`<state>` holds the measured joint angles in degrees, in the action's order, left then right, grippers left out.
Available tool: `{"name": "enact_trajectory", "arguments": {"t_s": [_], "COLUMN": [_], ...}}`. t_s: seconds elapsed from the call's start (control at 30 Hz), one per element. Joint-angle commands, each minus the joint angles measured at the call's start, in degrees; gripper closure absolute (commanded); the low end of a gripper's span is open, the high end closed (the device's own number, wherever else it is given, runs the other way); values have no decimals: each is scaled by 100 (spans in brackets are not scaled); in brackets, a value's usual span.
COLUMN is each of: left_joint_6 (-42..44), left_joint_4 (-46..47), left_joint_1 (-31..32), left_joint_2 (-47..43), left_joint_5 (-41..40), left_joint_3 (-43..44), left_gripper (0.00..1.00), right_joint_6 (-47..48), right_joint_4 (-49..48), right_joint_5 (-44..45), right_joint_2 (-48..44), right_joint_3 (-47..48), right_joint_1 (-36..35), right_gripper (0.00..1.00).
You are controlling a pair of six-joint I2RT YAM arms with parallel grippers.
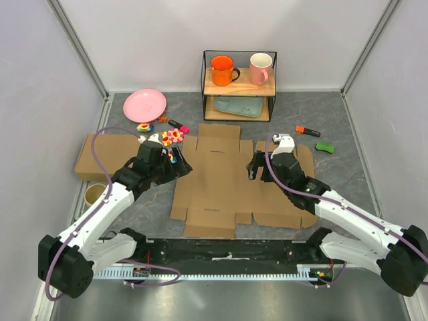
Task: Fold the paper box
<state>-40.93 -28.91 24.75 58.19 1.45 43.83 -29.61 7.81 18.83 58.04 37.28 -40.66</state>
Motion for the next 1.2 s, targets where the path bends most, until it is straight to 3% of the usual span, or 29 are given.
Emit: {"name": "enact_trajectory", "arguments": {"t_s": [0.0, 0.23, 0.5, 0.73, 0.9, 1.03, 1.17], "left_joint_6": [-266, -513, -433, -530, -531, -425, -355], "left_joint_4": [-90, 455, 1545, 2046, 2372, 2381, 2381], "left_joint_1": [-207, -655, -752, -762, -761, -753, -761], "left_joint_2": [78, 816, 1571, 1642, 1590, 1511, 1414], "left_joint_5": [-322, 249, 1067, 1243, 1533, 1603, 1683], "left_joint_3": [-234, -639, -955, -1246, -1386, -1369, -1325], "left_gripper": [0, 2, 5, 6, 22, 47, 63], "right_joint_6": [51, 43, 34, 25, 7, -1, 16], "right_joint_4": [-166, -535, -737, -948, -1001, -1019, -1019], "right_joint_5": [-54, -423, -626, -714, -705, -740, -749], "right_joint_2": [-179, -328, -434, -601, -592, -557, -531], "right_joint_3": [-141, -370, -528, -730, -827, -818, -766], "right_joint_1": [6, 6, 6, 6, 6, 6, 6], "right_gripper": [2, 2, 2, 2, 2, 2, 2]}}
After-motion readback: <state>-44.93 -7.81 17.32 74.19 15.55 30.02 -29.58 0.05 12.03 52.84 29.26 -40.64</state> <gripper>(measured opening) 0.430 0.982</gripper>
